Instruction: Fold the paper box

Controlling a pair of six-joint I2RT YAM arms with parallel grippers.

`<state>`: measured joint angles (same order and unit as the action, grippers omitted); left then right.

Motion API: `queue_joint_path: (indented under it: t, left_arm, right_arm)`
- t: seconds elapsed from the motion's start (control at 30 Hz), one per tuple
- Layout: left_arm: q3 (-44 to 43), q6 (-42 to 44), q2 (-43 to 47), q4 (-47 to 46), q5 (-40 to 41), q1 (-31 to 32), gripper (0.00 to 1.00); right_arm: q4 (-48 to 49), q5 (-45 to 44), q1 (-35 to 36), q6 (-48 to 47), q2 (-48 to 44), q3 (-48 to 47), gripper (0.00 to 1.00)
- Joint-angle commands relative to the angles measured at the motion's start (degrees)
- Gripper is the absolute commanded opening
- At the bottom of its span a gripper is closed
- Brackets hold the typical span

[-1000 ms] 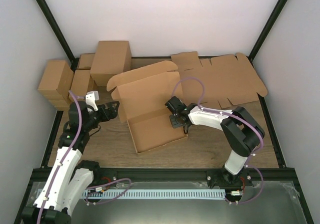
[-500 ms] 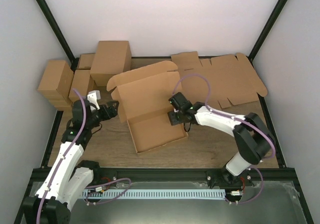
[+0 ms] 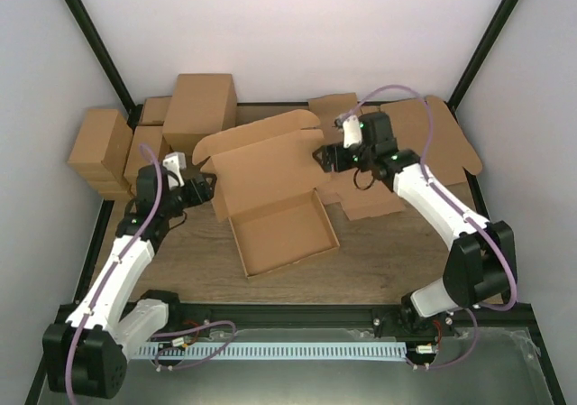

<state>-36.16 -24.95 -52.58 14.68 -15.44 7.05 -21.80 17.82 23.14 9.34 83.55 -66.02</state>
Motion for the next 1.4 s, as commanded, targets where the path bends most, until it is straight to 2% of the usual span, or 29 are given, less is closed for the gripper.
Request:
queue_joint_path:
  t: [0.0,0.13,0.23,0.37,0.47,0.8,0.87,1.1,1.3,1.37]
  left_arm:
    - [-5.35,2.12,-3.56,-0.98,1.08,0.38,0.77]
    - [-8.6,3.13,-6.52,0.34,2.26,0.5,0.73]
    - [-10.6,4.33,-8.14,2.1,3.54,0.51,0.72]
    - [-13.43,5.66,-10.29,4.91,3.65,0.6,0.68]
    - [-15.66,6.09,-11.52,7.1,3.1,0.67,0.65]
    - [-20.61,7.9,-12.09,14.77,1.48,1.3,0.62]
    - [-21.03,8.19,-12.47,15.55,1.36,1.39,0.59]
    - [-21.19,8.43,-14.07,16.83,2.45,1.47,0.42]
    - [-21.48,8.34,-13.94,17.37,3.23,2.13,0.32]
    - [-21.8,8.27,-13.72,17.37,3.68,2.44,0.24]
  right_arm:
    - [2.43,8.15,-4.26,-4.08,2.13,-6.17,0.89]
    - [1.23,5.38,-4.8,-6.65,7.17,-12.78,0.94]
    - [-1.62,3.83,-4.84,-8.29,11.56,-18.78,0.94]
    - [-5.44,5.91,-4.8,-10.17,16.28,-25.78,0.93]
    - [-7.15,7.03,-4.84,-10.95,18.29,-28.19,0.91]
    - [-9.32,10.93,-4.8,-12.87,22.06,-30.26,0.87]
    - [-9.49,10.98,-4.85,-12.71,22.55,-30.51,0.84]
    - [-11.39,12.08,-4.77,-12.4,22.94,-31.3,0.63]
    - [-13.7,11.74,-4.8,-12.43,21.66,-31.26,0.46]
    - [-13.71,11.5,-4.5,-12.01,20.57,-30.75,0.4]
